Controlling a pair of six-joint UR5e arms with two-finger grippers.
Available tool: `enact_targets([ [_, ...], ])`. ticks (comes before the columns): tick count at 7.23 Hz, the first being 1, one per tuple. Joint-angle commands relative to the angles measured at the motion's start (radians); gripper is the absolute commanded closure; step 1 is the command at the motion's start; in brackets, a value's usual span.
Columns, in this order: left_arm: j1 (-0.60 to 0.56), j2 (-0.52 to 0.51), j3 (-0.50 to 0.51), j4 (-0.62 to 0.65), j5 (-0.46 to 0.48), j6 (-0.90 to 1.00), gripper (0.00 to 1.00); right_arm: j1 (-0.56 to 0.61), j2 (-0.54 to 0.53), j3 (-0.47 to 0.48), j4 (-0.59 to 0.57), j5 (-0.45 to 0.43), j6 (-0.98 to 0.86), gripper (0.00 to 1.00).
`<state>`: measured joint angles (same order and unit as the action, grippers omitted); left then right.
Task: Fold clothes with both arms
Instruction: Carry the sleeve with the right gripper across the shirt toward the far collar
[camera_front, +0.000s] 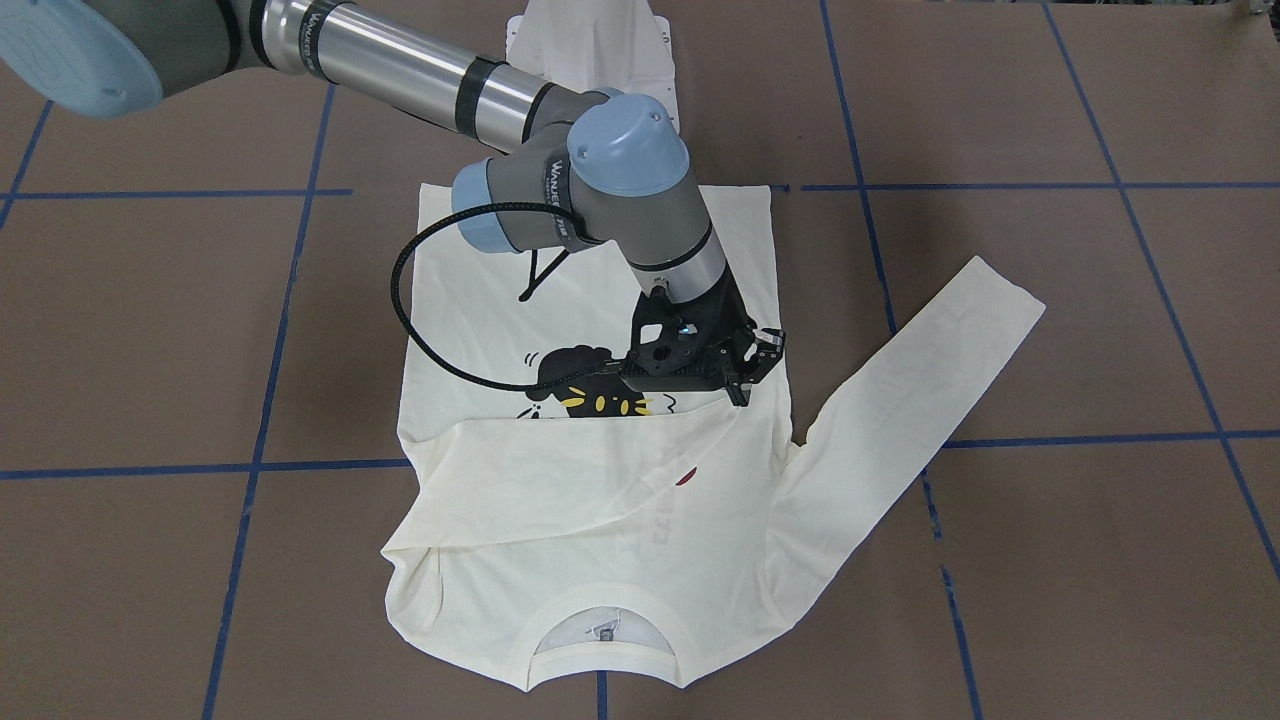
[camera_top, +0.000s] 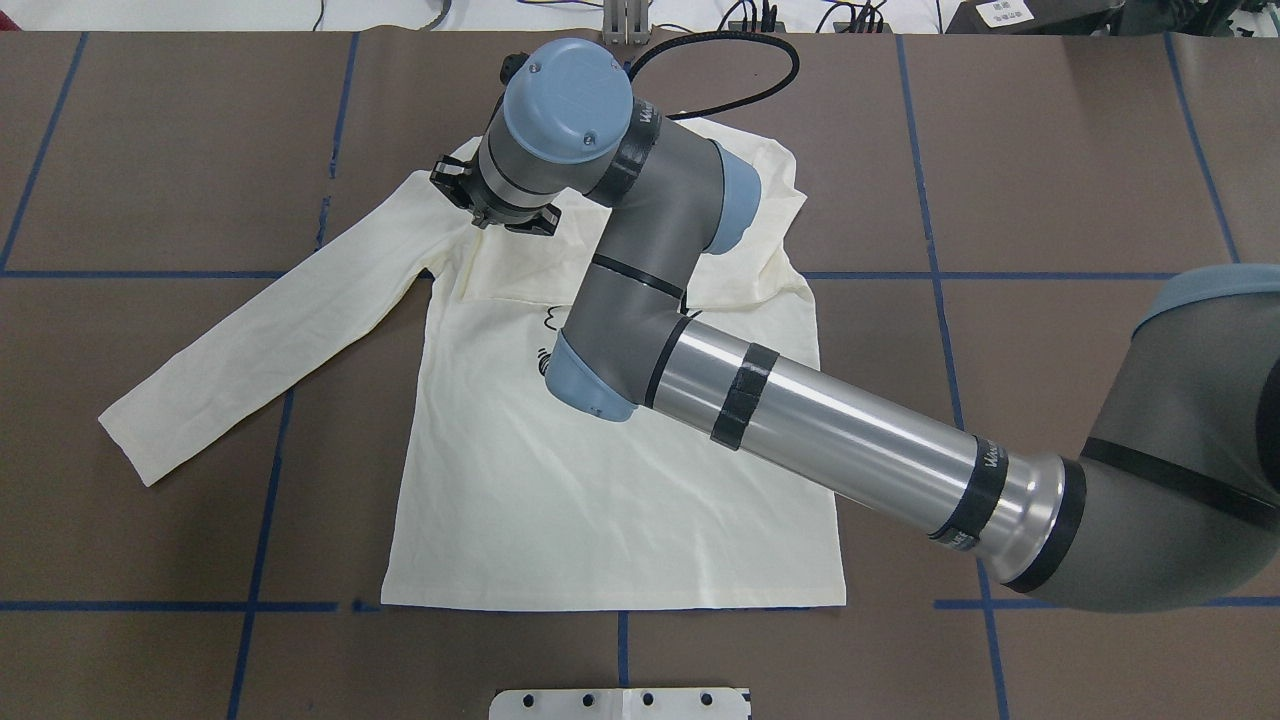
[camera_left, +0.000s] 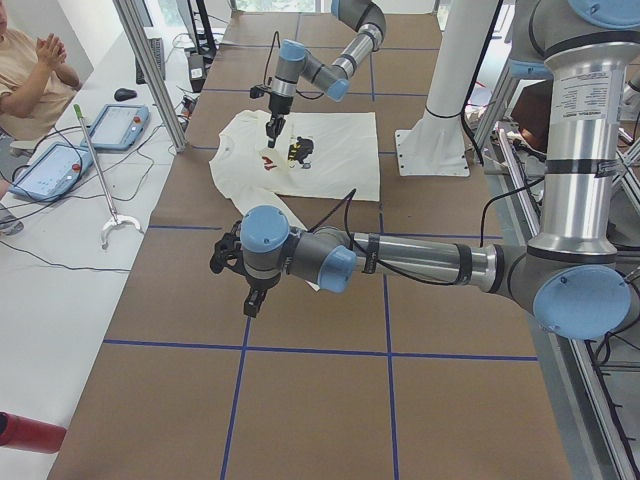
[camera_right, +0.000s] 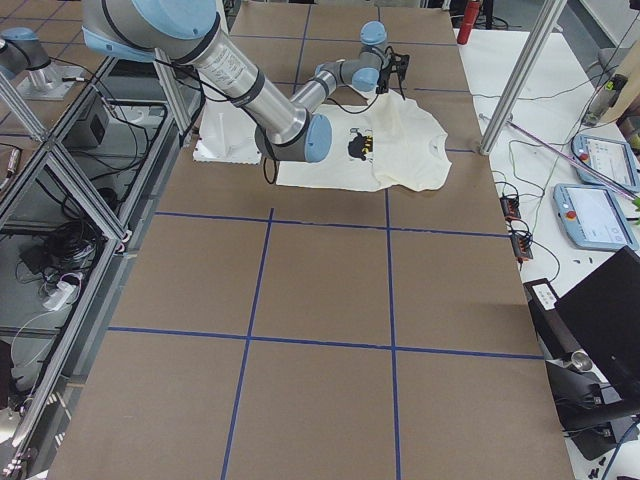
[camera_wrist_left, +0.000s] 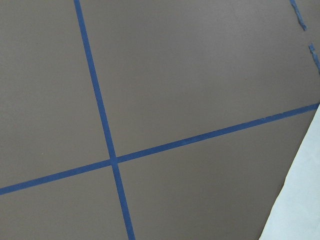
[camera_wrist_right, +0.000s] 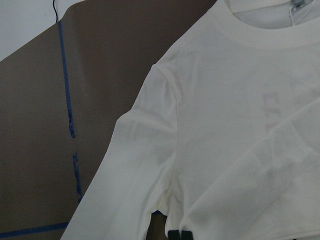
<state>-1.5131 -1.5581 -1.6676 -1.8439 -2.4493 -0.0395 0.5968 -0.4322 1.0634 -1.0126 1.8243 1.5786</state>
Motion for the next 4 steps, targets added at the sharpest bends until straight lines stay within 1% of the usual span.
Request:
enact_targets([
  [1, 0.001, 0.012, -0.001, -0.003, -0.002, 0.003, 0.00, -0.009, 0.056, -0.086, 0.041, -0.048, 0.003, 0.75],
  [2, 0.001, 0.021, -0.001, -0.005, -0.002, 0.004, 0.00, -0.017, 0.058, -0.107, 0.049, -0.078, 0.003, 0.28],
  [4, 0.002, 0.029, -0.004, -0.005, -0.002, -0.002, 0.00, -0.017, 0.067, -0.112, 0.051, -0.086, 0.003, 0.20],
])
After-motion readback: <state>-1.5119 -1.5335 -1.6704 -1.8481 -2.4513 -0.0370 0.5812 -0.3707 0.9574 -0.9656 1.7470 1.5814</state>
